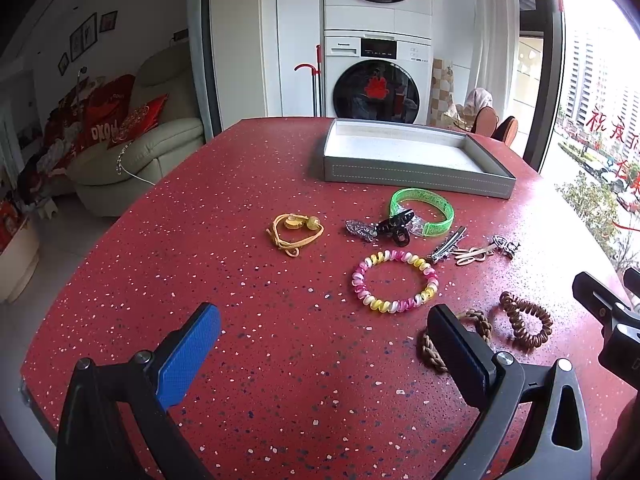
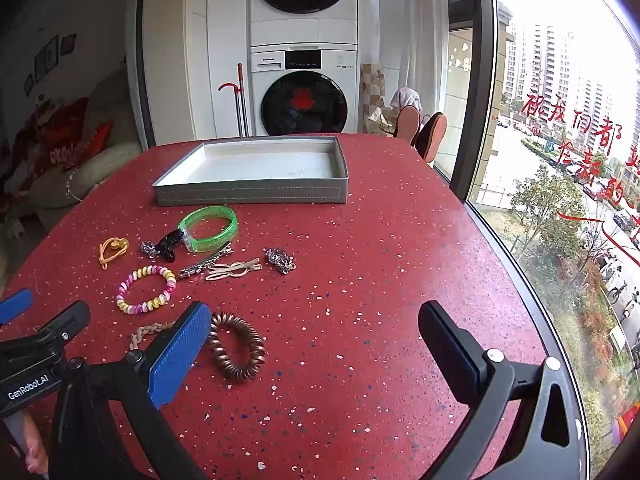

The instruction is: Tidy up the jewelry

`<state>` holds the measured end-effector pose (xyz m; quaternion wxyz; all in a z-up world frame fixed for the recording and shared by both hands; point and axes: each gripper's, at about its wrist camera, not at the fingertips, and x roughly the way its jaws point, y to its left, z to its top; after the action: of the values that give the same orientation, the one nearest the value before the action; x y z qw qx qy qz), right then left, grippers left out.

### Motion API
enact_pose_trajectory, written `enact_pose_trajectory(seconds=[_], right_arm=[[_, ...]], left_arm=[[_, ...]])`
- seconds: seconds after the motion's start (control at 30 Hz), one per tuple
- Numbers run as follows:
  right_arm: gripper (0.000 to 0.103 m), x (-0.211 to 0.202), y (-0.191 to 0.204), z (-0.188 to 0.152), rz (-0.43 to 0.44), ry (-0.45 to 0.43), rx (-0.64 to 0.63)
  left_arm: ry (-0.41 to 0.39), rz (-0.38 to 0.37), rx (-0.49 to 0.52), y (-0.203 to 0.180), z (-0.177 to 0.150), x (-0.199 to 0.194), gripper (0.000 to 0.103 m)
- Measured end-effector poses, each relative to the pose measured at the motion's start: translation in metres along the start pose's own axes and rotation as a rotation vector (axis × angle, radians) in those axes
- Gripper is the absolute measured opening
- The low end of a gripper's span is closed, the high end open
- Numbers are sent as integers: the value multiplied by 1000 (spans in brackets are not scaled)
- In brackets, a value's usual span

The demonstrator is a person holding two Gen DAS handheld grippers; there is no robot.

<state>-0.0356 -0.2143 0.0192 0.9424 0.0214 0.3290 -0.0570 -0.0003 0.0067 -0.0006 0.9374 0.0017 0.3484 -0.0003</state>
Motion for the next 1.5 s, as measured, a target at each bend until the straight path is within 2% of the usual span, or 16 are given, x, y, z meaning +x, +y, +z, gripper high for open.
enact_pose_trajectory(seconds=[1.5], right_arm=[[103,1,2,0,2,5,6]], left_arm=[[-1,0,-1,1,0,0,103]])
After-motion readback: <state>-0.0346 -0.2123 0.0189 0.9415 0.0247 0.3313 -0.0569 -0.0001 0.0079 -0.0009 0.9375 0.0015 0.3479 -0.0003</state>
